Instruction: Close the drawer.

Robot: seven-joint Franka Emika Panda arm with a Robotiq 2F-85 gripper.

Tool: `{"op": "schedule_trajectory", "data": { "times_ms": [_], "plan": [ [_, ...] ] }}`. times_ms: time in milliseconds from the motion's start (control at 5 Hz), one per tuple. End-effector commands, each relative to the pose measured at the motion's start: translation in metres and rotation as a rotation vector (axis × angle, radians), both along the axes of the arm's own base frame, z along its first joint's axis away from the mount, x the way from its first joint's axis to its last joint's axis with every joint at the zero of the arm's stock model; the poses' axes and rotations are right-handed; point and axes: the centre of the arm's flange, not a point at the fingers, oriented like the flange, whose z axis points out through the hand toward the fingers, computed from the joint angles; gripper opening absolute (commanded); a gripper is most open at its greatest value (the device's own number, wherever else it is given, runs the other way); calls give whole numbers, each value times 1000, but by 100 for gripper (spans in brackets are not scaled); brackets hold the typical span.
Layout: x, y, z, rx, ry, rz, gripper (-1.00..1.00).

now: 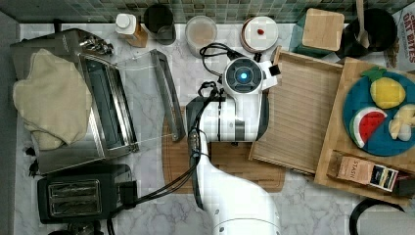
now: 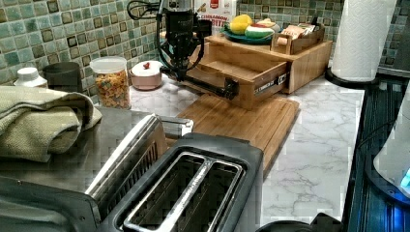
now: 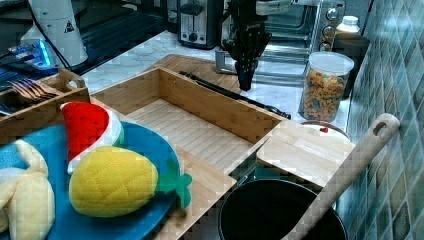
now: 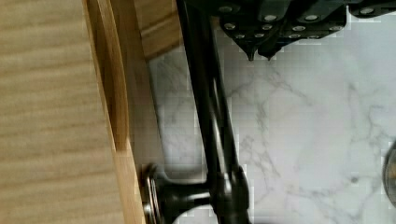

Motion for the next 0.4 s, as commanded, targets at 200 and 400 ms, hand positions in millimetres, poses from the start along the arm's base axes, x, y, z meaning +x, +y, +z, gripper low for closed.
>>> {"op": "schedule_trajectory", "data": {
  "times_ms": [200,400],
  "plan": [
    [6,-26,0,22,-18,81,-100],
    [4,-31,-3,31,-20,68,-100]
  ]
}}
